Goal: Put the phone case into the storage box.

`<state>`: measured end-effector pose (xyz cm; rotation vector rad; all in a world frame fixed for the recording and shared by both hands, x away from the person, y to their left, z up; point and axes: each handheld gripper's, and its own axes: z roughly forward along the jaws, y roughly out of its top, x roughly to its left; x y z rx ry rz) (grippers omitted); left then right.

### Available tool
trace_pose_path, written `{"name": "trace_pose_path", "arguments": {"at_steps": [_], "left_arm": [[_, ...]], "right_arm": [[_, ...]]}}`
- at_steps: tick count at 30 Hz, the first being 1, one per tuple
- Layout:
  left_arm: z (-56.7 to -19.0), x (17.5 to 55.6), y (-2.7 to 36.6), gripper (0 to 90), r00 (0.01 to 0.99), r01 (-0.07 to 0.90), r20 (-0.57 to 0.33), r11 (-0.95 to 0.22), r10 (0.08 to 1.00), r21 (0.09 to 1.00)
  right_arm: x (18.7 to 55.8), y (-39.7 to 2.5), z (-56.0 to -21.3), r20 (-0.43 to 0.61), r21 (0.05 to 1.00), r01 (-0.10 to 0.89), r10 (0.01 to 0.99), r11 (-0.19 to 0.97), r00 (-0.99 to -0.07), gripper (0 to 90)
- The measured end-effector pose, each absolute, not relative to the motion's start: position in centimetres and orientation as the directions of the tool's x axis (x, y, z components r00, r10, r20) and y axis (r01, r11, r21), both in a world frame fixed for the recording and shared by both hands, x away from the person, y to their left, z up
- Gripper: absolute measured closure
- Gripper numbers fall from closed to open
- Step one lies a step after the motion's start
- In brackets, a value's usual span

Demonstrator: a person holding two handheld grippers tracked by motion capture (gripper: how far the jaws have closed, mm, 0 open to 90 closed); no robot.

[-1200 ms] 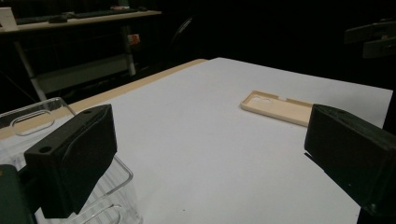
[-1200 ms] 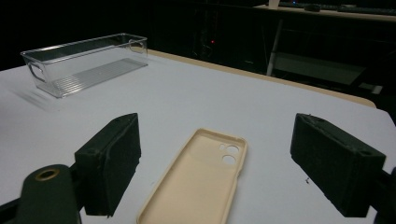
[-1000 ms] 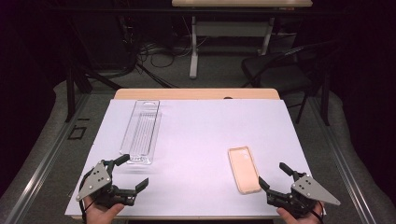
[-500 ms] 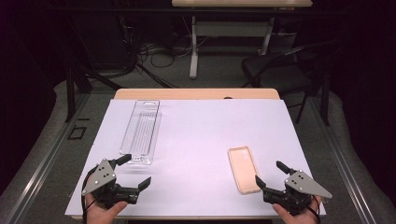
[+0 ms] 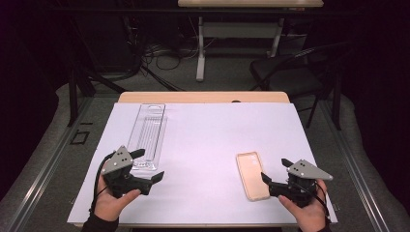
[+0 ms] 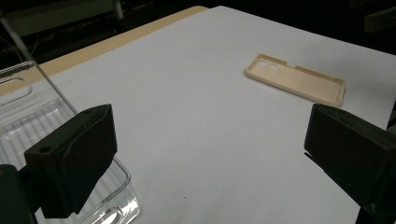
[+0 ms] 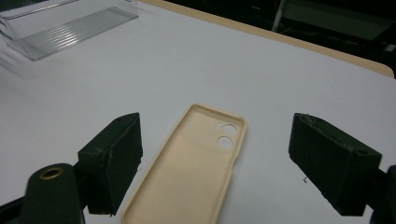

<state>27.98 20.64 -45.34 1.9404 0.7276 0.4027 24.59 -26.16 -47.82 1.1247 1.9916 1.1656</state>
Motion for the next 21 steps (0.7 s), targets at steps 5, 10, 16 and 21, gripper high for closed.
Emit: {"name": "trace_pose_path", "arguments": {"at_steps": [5, 10, 16, 21], "left_arm": [[-44.5, 29.6, 20.0, 2.5, 0.772, 0.325, -0.027, -0.357, 0.635, 0.876], [-43.6, 31.3, 19.5, 2.5, 0.78, 0.319, -0.024, -0.364, 0.626, 0.875], [-42.5, 33.2, 18.7, 2.5, 0.785, 0.319, -0.016, -0.382, 0.619, 0.867], [-41.5, 34.4, 18.0, 2.5, 0.787, 0.31, -0.009, -0.382, 0.617, 0.871]], "right_arm": [[25.8, -26.3, -47.5, -0.037, 0.875, 0.409, 0.877, 0.26, -0.479, 19.1], [27.0, -26.6, -47.1, -0.021, 0.878, 0.416, 0.889, 0.235, -0.458, 19.1], [28.2, -26.7, -46.5, -0.014, 0.868, 0.439, 0.894, 0.233, -0.447, 20.3], [28.9, -26.7, -46.3, -0.009, 0.864, 0.449, 0.9, 0.227, -0.436, 19.5]]}}
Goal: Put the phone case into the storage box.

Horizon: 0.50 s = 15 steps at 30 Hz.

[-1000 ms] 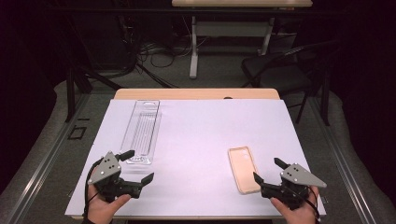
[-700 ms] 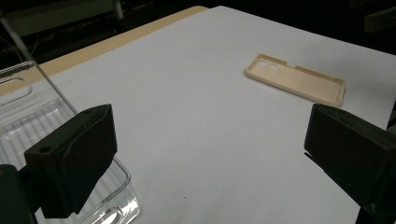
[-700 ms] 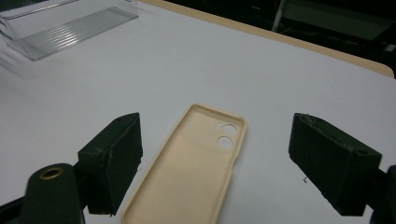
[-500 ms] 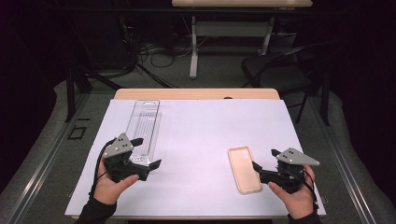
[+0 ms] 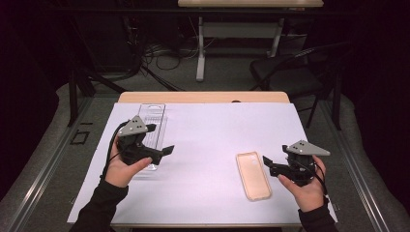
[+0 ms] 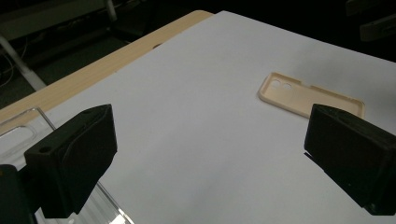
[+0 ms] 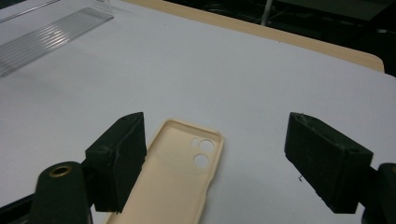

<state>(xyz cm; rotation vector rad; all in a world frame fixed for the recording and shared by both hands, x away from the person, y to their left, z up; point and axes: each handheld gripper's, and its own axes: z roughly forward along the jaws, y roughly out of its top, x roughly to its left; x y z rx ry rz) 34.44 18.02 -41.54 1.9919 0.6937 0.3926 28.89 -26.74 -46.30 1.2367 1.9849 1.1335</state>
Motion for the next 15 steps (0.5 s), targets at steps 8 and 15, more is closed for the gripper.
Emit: {"name": "trace_pose_path", "arguments": {"at_steps": [8, 15], "left_arm": [[-41.2, 36.2, 16.5, 2.5, 0.781, 0.314, -0.008, -0.381, 0.625, 0.87], [-41.1, 36.9, 15.7, 2.5, 0.779, 0.312, -0.007, -0.379, 0.627, 0.871]], "right_arm": [[29.7, -26.8, -46.0, -0.005, 0.857, 0.463, 0.903, 0.226, -0.43, 15.5], [30.0, -26.8, -45.4, -0.014, 0.859, 0.461, 0.911, 0.222, -0.412, 22.7]]}}
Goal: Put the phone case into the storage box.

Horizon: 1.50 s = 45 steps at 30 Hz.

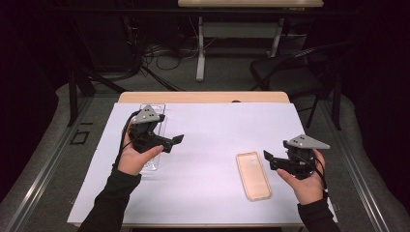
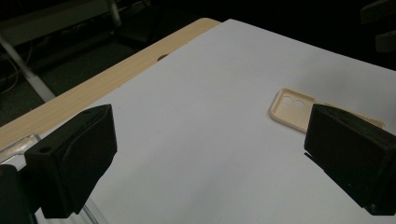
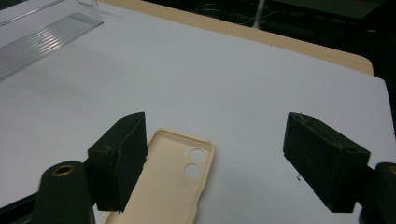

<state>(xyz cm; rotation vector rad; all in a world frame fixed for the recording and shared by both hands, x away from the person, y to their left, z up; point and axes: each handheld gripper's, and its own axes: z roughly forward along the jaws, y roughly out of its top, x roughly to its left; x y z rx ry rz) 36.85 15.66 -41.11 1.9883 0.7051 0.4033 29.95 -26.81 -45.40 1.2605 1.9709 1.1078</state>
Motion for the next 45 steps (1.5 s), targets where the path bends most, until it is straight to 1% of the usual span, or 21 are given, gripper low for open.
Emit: {"name": "trace_pose_path", "arguments": {"at_steps": [9, 15, 19, 24, 25, 29, 31, 36, 45], "left_arm": [[-41.5, 37.6, 15.1, 2.5, 0.763, 0.323, -0.001, -0.381, 0.646, 0.866], [-41.8, 37.6, 15.3, 2.5, 0.757, 0.334, -0.015, -0.368, 0.653, 0.868], [-41.9, 37.5, 15.3, 2.5, 0.756, 0.338, -0.009, -0.378, 0.655, 0.862], [-41.8, 37.5, 15.4, 2.5, 0.755, 0.34, -0.02, -0.365, 0.656, 0.867], [-41.8, 37.5, 15.5, 2.5, 0.755, 0.339, -0.018, -0.366, 0.655, 0.866], [-41.9, 37.5, 15.7, 2.5, 0.757, 0.341, -0.019, -0.37, 0.653, 0.864], [-42.0, 37.5, 15.8, 2.5, 0.755, 0.344, -0.026, -0.362, 0.655, 0.867], [-41.9, 37.6, 16.3, 3.4, 0.752, 0.345, -0.032, -0.352, 0.659, 0.87], [-41.9, 37.3, 16.6, 4.0, 0.753, 0.342, -0.034, -0.347, 0.657, 0.873]], "right_arm": [[30.7, -26.8, -44.8, -0.007, 0.852, 0.478, 0.916, 0.216, -0.401, 23.5], [31.5, -26.8, -44.3, -0.023, 0.826, 0.509, 0.918, 0.241, -0.397, 27.5], [32.4, -26.6, -44.0, -0.018, 0.782, 0.566, 0.916, 0.263, -0.401, 28.2], [33.2, -26.5, -43.9, 0.005, 0.75, 0.606, 0.914, 0.264, -0.405, 28.6], [33.5, -26.5, -44.0, 0.005, 0.737, 0.619, 0.914, 0.272, -0.406, 31.0], [34.2, -26.5, -44.0, 0.018, 0.713, 0.649, 0.918, 0.266, -0.396, 33.0], [34.4, -26.5, -44.0, 0.019, 0.701, 0.659, 0.916, 0.274, -0.401, 37.6], [35.0, -25.8, -44.4, -0.015, 0.639, 0.699, 0.915, 0.319, -0.404, 39.3], [35.9, -25.2, -45.5, -0.005, 0.572, 0.752, 0.918, 0.327, -0.396, 42.2]]}}
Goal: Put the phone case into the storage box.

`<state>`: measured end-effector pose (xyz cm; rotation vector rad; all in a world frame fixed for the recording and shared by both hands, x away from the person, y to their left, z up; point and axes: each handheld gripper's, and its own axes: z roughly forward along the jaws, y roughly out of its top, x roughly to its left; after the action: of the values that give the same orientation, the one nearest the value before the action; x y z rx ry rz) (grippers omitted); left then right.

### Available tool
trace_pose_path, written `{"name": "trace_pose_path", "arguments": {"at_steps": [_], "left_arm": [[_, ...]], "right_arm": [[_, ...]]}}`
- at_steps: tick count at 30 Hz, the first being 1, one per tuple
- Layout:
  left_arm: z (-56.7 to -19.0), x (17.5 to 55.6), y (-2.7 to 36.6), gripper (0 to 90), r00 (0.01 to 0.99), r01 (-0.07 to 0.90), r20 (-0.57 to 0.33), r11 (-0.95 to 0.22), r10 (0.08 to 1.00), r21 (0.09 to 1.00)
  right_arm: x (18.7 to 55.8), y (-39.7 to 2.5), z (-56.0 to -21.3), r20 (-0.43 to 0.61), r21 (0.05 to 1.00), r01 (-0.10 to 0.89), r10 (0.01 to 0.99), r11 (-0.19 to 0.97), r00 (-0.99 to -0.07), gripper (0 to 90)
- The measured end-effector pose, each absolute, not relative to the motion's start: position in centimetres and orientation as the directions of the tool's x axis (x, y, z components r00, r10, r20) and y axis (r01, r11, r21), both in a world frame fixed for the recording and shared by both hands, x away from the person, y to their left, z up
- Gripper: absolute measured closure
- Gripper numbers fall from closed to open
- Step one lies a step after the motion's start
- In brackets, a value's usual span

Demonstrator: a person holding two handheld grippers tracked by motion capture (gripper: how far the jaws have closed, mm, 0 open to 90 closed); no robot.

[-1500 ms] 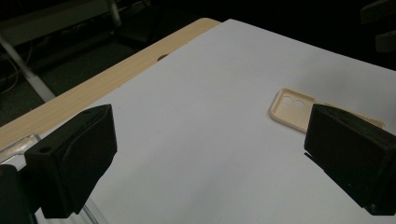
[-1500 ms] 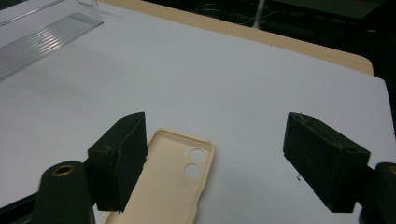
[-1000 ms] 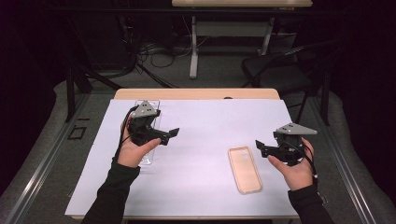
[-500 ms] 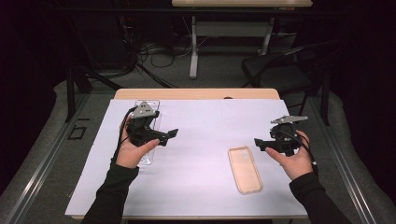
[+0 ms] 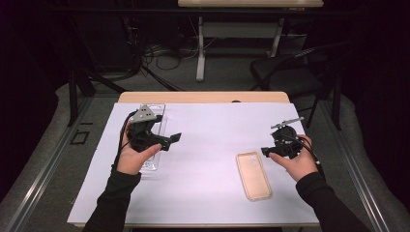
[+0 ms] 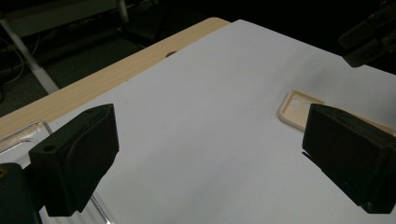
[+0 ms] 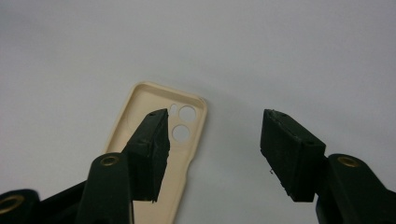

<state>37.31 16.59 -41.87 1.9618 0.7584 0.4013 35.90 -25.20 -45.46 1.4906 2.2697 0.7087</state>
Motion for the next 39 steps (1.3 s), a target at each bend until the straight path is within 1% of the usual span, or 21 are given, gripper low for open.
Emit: {"name": "trace_pose_path", "arguments": {"at_steps": [7, 10, 13, 14, 15, 18, 19, 21, 22, 25, 26, 27, 28, 29, 31, 34, 36, 39], "left_arm": [[-42.0, 37.3, 16.7, 4.2, 0.753, 0.344, -0.034, -0.35, 0.657, 0.871], [-42.0, 37.2, 16.7, 4.3, 0.753, 0.344, -0.036, -0.347, 0.657, 0.872], [-42.0, 37.2, 16.7, 4.3, 0.754, 0.344, -0.034, -0.351, 0.656, 0.871], [-42.0, 37.2, 16.7, 4.3, 0.755, 0.345, -0.034, -0.352, 0.655, 0.87], [-42.1, 37.2, 16.7, 4.3, 0.755, 0.344, -0.033, -0.353, 0.655, 0.87], [-42.1, 37.1, 16.7, 4.3, 0.755, 0.344, -0.033, -0.353, 0.655, 0.87], [-42.1, 37.1, 16.7, 4.3, 0.754, 0.345, -0.035, -0.351, 0.655, 0.87], [-42.1, 37.1, 16.7, 4.3, 0.753, 0.347, -0.038, -0.348, 0.657, 0.871], [-42.1, 37.1, 16.7, 4.4, 0.753, 0.347, -0.038, -0.348, 0.656, 0.871], [-42.1, 37.1, 16.8, 4.6, 0.752, 0.349, -0.041, -0.344, 0.658, 0.872], [-42.1, 37.1, 16.8, 4.6, 0.752, 0.349, -0.041, -0.345, 0.658, 0.871], [-42.1, 37.1, 16.8, 4.6, 0.753, 0.349, -0.04, -0.346, 0.657, 0.871], [-42.1, 37.1, 16.8, 4.6, 0.752, 0.349, -0.041, -0.346, 0.658, 0.871], [-42.1, 37.1, 16.8, 4.6, 0.752, 0.349, -0.041, -0.345, 0.658, 0.871], [-42.1, 37.1, 16.8, 4.6, 0.752, 0.349, -0.04, -0.346, 0.658, 0.871], [-42.1, 37.2, 16.8, 4.6, 0.751, 0.35, -0.04, -0.345, 0.659, 0.871], [-42.2, 37.2, 16.9, 4.6, 0.751, 0.35, -0.04, -0.347, 0.659, 0.87], [-42.2, 37.2, 16.9, 4.5, 0.751, 0.35, -0.039, -0.348, 0.659, 0.87]], "right_arm": [[36.7, -24.8, -46.6, 0.007, 0.511, 0.797, 0.925, 0.323, -0.379, 42.6], [37.0, -24.7, -46.9, 0.019, 0.489, 0.811, 0.926, 0.32, -0.377, 50.8], [37.1, -24.5, -47.5, 0.035, 0.461, 0.826, 0.923, 0.325, -0.383, 56.7], [37.1, -24.5, -47.5, 0.035, 0.461, 0.826, 0.923, 0.325, -0.383, 56.7], [37.2, -24.4, -47.8, 0.041, 0.448, 0.829, 0.919, 0.335, -0.393, 60.0], [37.3, -24.2, -48.0, 0.041, 0.436, 0.834, 0.918, 0.339, -0.394, 61.5], [37.4, -24.2, -48.1, 0.043, 0.434, 0.832, 0.915, 0.345, -0.402, 63.2], [37.5, -24.0, -48.2, 0.063, 0.403, 0.844, 0.909, 0.354, -0.411, 65.2], [37.6, -24.0, -48.4, 0.059, 0.411, 0.837, 0.906, 0.36, -0.418, 65.4], [37.8, -23.8, -48.8, 0.057, 0.382, 0.849, 0.907, 0.366, -0.417, 65.3], [37.8, -23.7, -49.2, 0.065, 0.418, 0.841, 0.912, 0.344, -0.406, 65.0], [38.0, -23.7, -49.2, 0.052, 0.387, 0.853, 0.915, 0.351, -0.401, 65.0], [38.1, -23.6, -49.5, 0.062, 0.403, 0.852, 0.919, 0.333, -0.388, 65.0], [38.3, -23.6, -49.4, 0.03, 0.369, 0.861, 0.922, 0.35, -0.387, 65.1], [38.5, -23.6, -49.6, 0.041, 0.379, 0.859, 0.922, 0.343, -0.386, 65.1], [39.0, -23.7, -49.9, 0.055, 0.367, 0.875, 0.932, 0.315, -0.358, 65.0], [39.3, -23.8, -50.1, 0.051, 0.354, 0.886, 0.939, 0.3, -0.339, 63.1], [39.7, -24.0, -50.4, 0.074, 0.353, 0.896, 0.947, 0.269, -0.314, 63.8]]}}
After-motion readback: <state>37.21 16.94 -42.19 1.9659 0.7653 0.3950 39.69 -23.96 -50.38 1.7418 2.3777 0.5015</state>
